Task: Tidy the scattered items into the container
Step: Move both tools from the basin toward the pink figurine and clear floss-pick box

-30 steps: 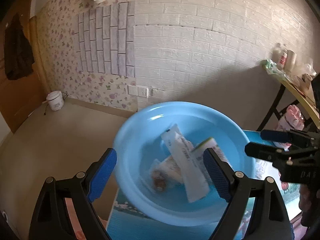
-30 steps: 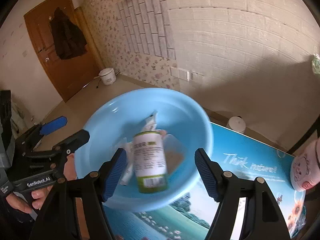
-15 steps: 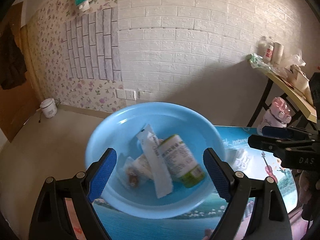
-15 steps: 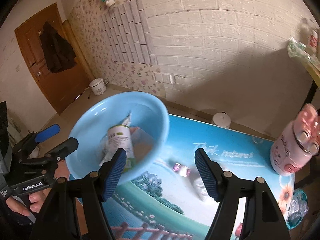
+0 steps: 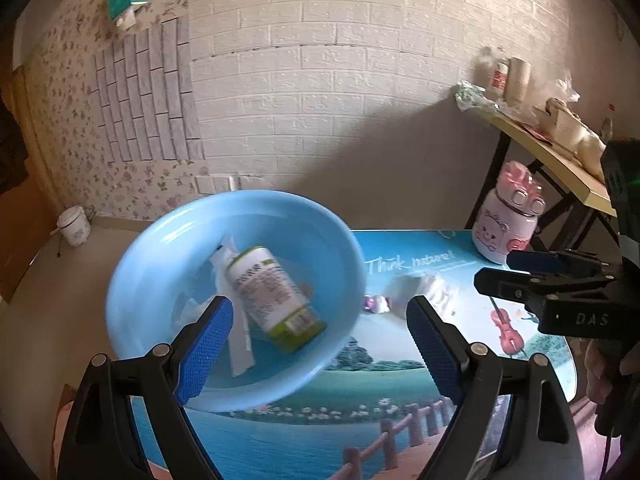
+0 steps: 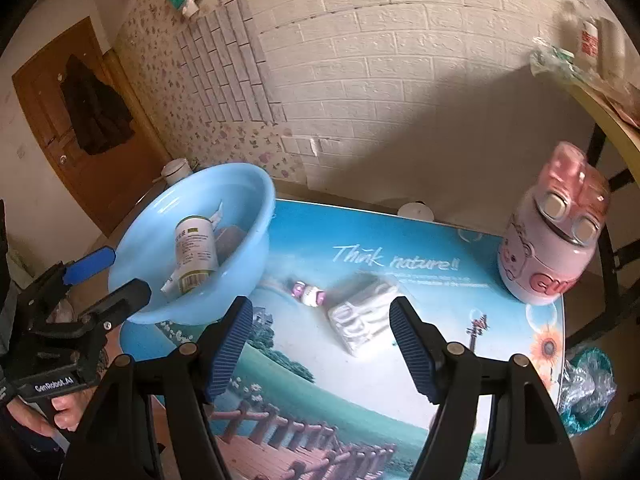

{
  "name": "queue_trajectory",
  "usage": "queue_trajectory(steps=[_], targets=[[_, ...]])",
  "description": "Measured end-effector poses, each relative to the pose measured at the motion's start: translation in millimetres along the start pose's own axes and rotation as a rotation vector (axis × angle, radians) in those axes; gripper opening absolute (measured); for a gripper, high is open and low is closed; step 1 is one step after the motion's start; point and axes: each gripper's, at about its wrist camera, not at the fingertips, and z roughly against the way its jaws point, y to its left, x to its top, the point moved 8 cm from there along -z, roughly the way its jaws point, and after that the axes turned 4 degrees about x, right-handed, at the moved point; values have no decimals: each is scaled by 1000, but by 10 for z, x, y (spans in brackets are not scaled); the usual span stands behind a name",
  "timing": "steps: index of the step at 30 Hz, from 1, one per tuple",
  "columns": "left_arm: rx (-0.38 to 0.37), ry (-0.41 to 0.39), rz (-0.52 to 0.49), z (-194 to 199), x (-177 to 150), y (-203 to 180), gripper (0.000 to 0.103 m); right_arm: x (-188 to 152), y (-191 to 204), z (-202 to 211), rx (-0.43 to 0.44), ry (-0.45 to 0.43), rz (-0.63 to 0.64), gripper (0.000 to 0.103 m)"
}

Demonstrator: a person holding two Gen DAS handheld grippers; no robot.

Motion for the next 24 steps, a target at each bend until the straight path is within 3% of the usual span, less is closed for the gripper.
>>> queue_trajectory(steps=[11, 24], targets=[[-47, 7, -56, 12, -54, -398, 88, -142, -353, 100, -20, 5, -37, 72], [-81, 58, -78, -234, -141, -772, 88, -254, -672, 129, -47, 24, -40, 72]])
